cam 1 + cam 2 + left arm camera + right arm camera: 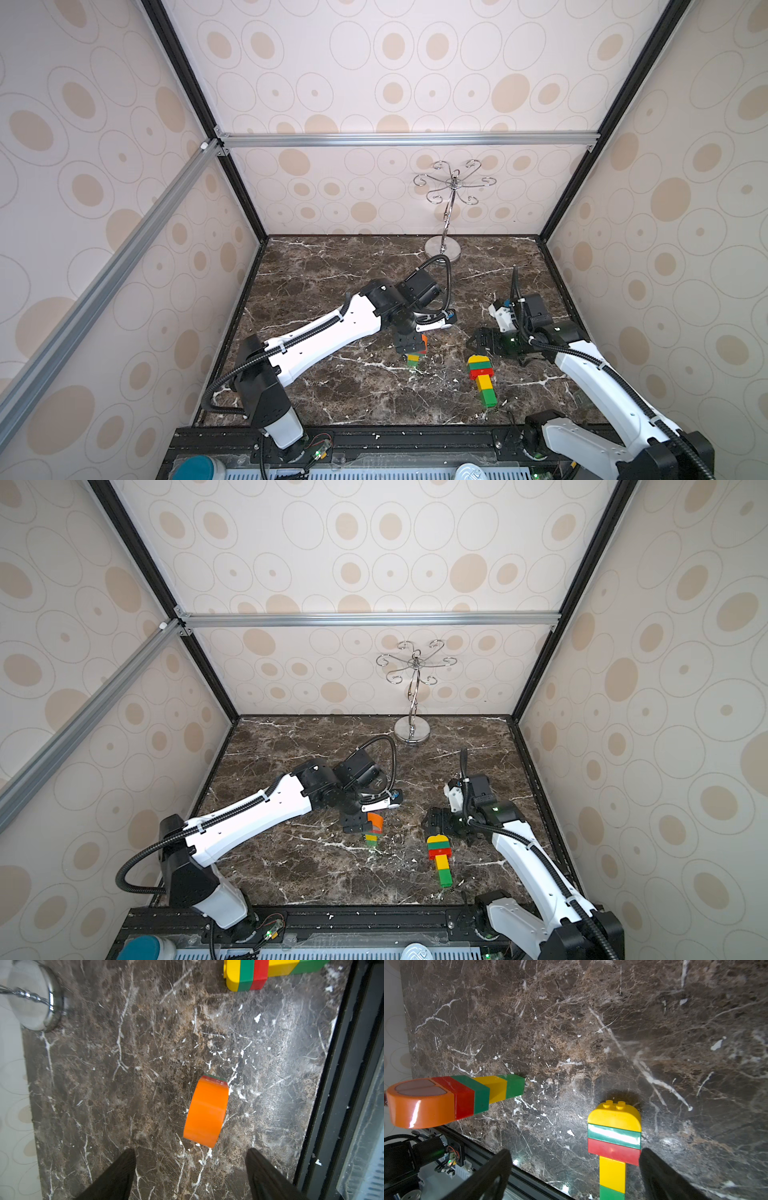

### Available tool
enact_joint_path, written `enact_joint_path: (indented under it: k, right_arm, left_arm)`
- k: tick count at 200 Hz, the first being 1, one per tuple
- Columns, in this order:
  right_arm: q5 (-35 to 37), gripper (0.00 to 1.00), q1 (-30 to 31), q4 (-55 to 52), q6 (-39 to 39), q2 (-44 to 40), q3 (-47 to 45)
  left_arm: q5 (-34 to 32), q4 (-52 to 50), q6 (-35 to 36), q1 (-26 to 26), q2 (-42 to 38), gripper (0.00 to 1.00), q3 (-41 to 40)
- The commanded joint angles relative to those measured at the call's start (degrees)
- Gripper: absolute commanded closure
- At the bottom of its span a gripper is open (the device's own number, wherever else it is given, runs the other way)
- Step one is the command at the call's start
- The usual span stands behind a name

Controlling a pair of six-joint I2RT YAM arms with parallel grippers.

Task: Assemble an ice cream with lego
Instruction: Assemble the lego brick with the lego brick, then adjust the lego brick at the center of the board.

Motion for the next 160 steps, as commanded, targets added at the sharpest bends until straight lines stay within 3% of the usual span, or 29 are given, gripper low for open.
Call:
enact_joint_path:
  k: [1, 50, 72, 160]
  right_arm:
    - [3.01, 0.02, 3.40, -1.46, -0.33, -1.44, 0.77]
    - [11.83, 0.01, 11.85, -1.72, 3.51, -6.01, 2.40]
    - [16.26, 0.02, 16.62, -0.79, 5.99, -8.43, 2.10]
    - [45.37, 0.02, 49.21, 9.71, 20.87, -6.85, -0.63]
  left_arm:
    - [-2.21, 4.79, -0.75, -0.35, -5.36, 0.15, -0.59]
    - [-7.34, 23.89, -6.11, 0.29, -21.18, 0.06, -12.65]
    - [-8.91, 27.66, -9.94, 1.66, -25.48, 0.05, -16.36]
    - [-6.38, 47.60, -26.38, 15.18, -41.23, 0.06, -39.89]
